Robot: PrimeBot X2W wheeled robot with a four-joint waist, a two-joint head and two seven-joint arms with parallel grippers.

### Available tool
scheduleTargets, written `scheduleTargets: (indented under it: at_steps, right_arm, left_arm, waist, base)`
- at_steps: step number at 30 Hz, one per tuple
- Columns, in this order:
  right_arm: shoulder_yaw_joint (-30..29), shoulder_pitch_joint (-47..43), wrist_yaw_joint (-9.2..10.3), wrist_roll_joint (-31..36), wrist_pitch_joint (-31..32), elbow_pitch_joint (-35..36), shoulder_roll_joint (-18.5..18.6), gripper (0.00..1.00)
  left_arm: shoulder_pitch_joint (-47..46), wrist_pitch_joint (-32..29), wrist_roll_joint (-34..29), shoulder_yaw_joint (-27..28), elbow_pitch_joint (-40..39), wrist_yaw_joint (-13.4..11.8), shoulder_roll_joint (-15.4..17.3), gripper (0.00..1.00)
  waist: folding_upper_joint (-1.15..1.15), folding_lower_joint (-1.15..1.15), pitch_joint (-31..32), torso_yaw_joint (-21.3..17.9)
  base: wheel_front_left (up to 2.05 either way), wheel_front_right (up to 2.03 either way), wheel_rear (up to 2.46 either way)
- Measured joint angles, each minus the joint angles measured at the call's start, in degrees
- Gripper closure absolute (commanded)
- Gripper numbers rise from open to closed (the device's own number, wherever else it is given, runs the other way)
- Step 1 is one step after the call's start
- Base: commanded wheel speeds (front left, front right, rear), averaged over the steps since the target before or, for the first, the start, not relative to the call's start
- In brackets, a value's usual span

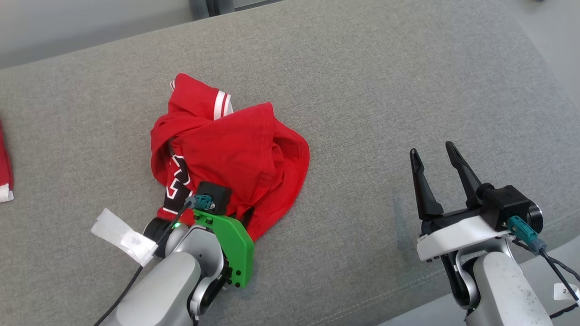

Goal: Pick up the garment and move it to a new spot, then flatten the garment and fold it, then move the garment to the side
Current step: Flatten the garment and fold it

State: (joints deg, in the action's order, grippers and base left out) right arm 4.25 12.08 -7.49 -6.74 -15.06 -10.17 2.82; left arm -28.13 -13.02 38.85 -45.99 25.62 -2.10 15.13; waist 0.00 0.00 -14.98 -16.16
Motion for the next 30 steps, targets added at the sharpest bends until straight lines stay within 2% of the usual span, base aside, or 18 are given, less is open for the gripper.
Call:
scheduleTargets:
  at_steps: [3, 7, 15, 19, 23, 26, 30]
  right_arm:
    - [0.1, 0.0, 0.0, -0.2, 0.0, -0.2, 0.0, 0.0]
    - [0.5, -0.1, 0.0, -1.2, 0.0, -0.4, 0.0, 0.0]
    - [1.4, -0.2, 0.0, -2.4, 0.0, -0.8, 0.0, 0.0]
    - [1.6, -0.3, 0.0, -3.3, 0.0, -0.9, 0.0, 0.0]
    - [1.4, -0.8, 0.0, -3.9, 0.0, -1.0, 0.0, 0.0]
    - [1.3, -0.9, 0.0, -4.5, 0.0, -0.9, 0.0, 0.0]
    - [-0.1, -0.9, 0.0, -4.9, 0.0, -0.4, 0.0, 0.0]
  left_arm:
    - [-0.1, 0.0, 0.5, 0.0, -2.3, 0.8, 0.1, 1.0]
    - [-1.9, 0.0, 1.6, 0.7, -10.9, 1.5, -1.0, 1.0]
    - [-10.4, -0.8, 3.3, 3.9, -22.6, 1.0, -4.8, 1.0]
    - [-14.2, 0.6, 5.0, 6.6, -24.4, 0.6, -7.9, 1.0]
    - [-16.2, 5.8, 8.6, 7.7, -25.8, 1.2, -11.4, 1.0]
    - [-17.3, 10.2, 9.9, 7.9, -25.9, 1.5, -12.1, 1.0]
    - [-15.4, 11.5, 11.4, 6.8, -23.2, 2.8, -11.8, 1.0]
  waist:
    - [0.0, 0.0, 0.5, -0.1]
    - [0.0, 0.0, 1.5, -1.0]
    - [0.0, 0.0, 3.2, -3.9]
    - [0.0, 0.0, 3.8, -6.1]
    - [0.0, 0.0, 3.9, -8.4]
    - [0.0, 0.0, 3.5, -9.8]
    - [0.0, 0.0, 2.0, -10.4]
  base:
    - [0.0, 0.0, 0.0]
    - [0.0, 0.0, 0.0]
    - [0.0, 0.0, 0.0]
    - [0.0, 0.0, 0.0]
    - [0.0, 0.0, 0.0]
    - [0.0, 0.0, 0.0]
    - [0.0, 0.0, 0.0]
